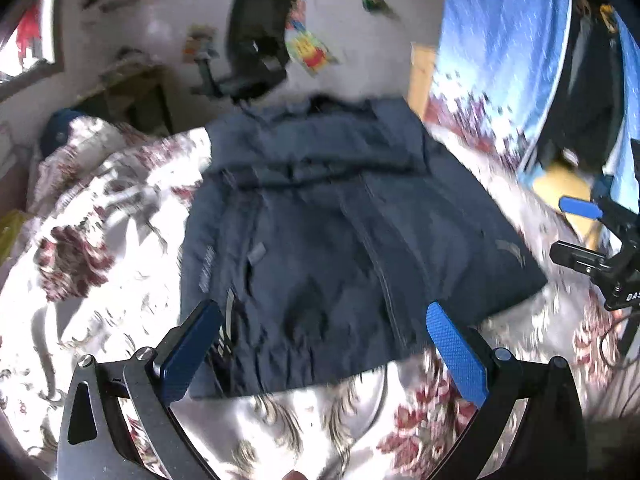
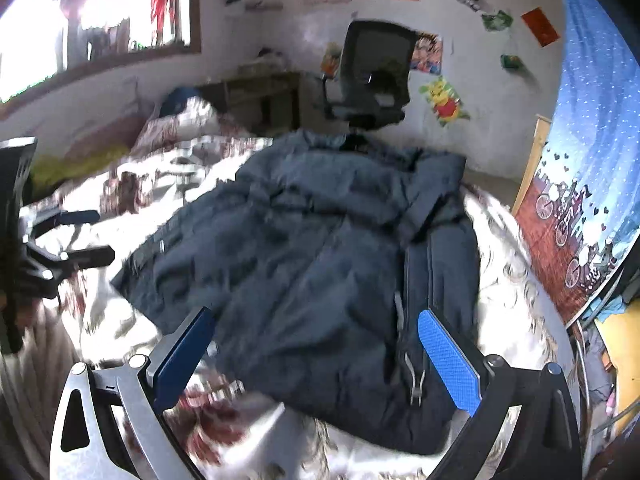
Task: Fold large clothes
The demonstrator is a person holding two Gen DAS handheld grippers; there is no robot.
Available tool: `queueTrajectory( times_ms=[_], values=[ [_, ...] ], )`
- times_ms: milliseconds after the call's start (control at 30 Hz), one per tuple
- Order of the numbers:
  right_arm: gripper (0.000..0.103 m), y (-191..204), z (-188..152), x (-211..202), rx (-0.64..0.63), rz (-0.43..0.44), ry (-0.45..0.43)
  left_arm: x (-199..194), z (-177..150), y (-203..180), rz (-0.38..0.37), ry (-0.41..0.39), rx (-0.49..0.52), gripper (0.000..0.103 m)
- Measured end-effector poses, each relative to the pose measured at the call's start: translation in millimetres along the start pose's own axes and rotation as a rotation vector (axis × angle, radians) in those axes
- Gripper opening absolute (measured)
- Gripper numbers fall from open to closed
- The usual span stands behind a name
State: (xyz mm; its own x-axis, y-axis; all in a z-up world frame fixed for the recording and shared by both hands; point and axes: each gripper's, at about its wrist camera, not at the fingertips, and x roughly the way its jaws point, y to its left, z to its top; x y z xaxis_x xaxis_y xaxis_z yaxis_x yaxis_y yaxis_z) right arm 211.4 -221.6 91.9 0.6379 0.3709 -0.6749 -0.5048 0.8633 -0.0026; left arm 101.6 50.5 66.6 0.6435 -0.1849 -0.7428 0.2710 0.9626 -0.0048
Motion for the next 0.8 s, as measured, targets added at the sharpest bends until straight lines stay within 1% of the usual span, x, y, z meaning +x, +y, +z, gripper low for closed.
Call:
queueTrajectory(
  times_ms=[67,100,133,233,400,467,567,667,800],
  values=[
    [0.103,2.1,-12.9,9.5,-0.014,0.001,0.043,13.9,-8.0,-1.3,-0.010,0.063,0.008,0.101],
    [0.103,2.2,-19.3,15.2,-0.016,0.002,0.068,18.8,-11.2,-2.0,-0.011,0.082,0.008,0.101],
    [0.103,1.9,-25.0,20.8,-0.016,0.000,0.091,28.0,-14.9,-2.8,-0.006,0.122,0.012,0.101],
    [0.103,0.6,-39.4,39.1,-0.009,-0.002,0.155,45.8,-23.8,-5.8,0.028,0.200,0.021,0.101],
    [0.103,0.0,-56.6,65.6,-0.031,-0.025,0.239,73.1,-41.2,-13.1,0.091,0.318,0.093,0.101],
    [0.103,0.2,-65.3,76.1,-0.044,-0.035,0.277,80.0,-46.8,-14.8,0.104,0.348,0.113,0.101],
    [0.103,-0.9,-76.2,88.7,-0.065,-0.052,0.316,87.0,-52.3,-10.1,0.109,0.376,0.113,0.101],
    [0.103,-2.4,-82.9,97.9,-0.074,-0.060,0.335,94.6,-56.6,-3.2,0.119,0.408,0.096,0.101],
    [0.103,-2.4,-88.7,106.2,-0.086,-0.078,0.349,100.2,-58.7,4.0,0.117,0.427,0.066,0.101]
  ],
)
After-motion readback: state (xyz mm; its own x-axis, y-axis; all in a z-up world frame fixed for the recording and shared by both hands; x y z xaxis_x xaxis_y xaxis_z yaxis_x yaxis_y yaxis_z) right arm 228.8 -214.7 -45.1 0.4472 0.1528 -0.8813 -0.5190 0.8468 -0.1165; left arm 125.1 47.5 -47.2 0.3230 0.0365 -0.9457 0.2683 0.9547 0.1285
